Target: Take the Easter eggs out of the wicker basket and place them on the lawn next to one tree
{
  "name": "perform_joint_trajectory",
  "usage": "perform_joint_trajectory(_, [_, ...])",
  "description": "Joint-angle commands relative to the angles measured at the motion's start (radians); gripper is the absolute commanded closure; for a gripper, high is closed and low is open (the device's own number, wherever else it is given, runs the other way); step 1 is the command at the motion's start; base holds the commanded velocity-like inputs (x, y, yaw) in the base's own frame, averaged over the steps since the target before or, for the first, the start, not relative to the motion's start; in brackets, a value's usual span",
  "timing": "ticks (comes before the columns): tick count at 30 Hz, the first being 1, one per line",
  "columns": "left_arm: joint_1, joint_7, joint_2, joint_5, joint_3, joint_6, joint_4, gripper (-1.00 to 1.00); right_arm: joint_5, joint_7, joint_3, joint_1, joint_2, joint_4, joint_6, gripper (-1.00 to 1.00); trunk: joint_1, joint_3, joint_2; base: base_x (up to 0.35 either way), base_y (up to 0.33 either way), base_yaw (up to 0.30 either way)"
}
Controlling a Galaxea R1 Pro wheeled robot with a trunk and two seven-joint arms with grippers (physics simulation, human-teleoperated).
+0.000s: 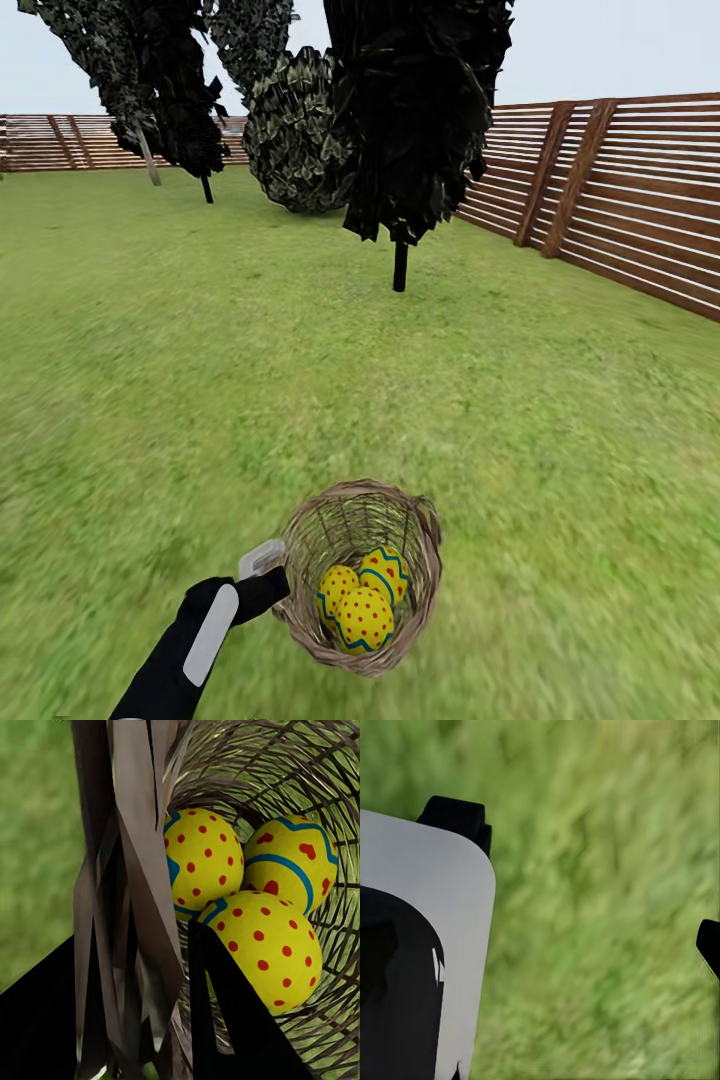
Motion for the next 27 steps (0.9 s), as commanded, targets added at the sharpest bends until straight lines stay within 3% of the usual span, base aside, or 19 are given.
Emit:
perform_joint_trajectory(1, [-0.001,0.007,-0.001,0.021,0.002,0.003,-0.001,1.0,0.007,0.002,-0.008,-0.001,-0.001,0.004,-0.007,-1.0,0.0,-0.001,0.0,0.0,0.0,0.291])
perform_joint_trajectory(27, [-0.001,0.007,-0.001,0.021,0.002,0.003,-0.001,1.0,0.007,0.001,-0.008,-0.001,-0.001,0.004,-0.008,-1.0,0.0,-0.001,0.0,0.0,0.0,0.291])
